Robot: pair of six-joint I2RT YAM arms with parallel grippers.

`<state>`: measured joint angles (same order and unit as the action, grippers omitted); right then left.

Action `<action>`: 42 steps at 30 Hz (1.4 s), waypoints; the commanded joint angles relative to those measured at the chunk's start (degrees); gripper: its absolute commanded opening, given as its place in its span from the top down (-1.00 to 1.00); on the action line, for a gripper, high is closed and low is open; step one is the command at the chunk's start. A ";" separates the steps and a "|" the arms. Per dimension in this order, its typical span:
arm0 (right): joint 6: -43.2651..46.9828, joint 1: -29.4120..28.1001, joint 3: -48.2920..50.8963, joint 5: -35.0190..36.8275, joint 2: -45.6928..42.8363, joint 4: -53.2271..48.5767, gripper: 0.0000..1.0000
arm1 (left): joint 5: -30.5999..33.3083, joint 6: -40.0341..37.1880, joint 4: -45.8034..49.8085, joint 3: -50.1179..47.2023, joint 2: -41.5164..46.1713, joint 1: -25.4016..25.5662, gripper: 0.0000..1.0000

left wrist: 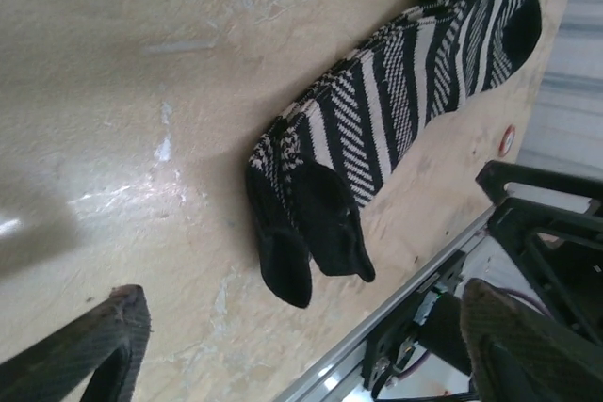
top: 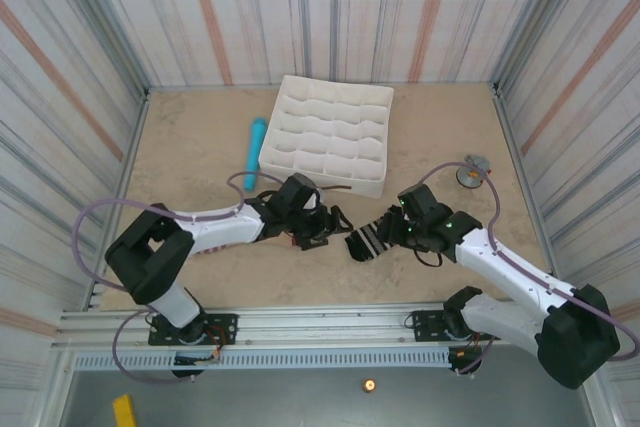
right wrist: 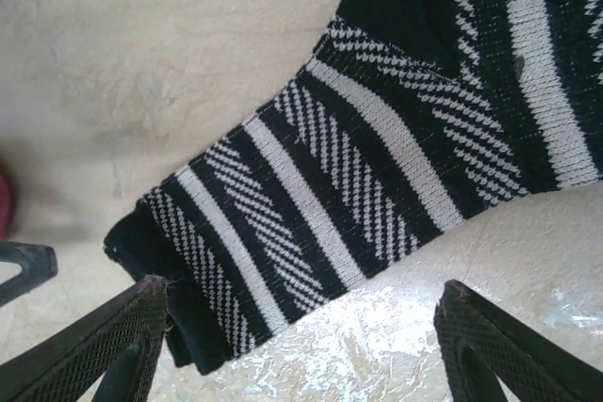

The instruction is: Roll the socks

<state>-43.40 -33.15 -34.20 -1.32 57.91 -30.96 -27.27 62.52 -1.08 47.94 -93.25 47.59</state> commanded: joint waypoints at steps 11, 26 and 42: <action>-3.28 -0.43 1.14 2.82 -4.88 -4.74 -0.60 | -1.38 4.21 -0.11 8.07 -10.41 2.92 -0.40; -5.80 -6.86 5.00 6.04 -15.07 -8.37 -0.58 | 1.75 7.13 0.96 9.36 -12.81 2.91 0.19; -4.65 -30.88 8.48 25.81 -14.58 0.76 -0.37 | 3.66 10.37 -0.05 4.47 -8.83 2.92 1.00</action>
<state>-47.79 -61.21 -26.59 17.65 41.50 -33.01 -25.23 71.05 -1.78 53.93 -104.66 50.33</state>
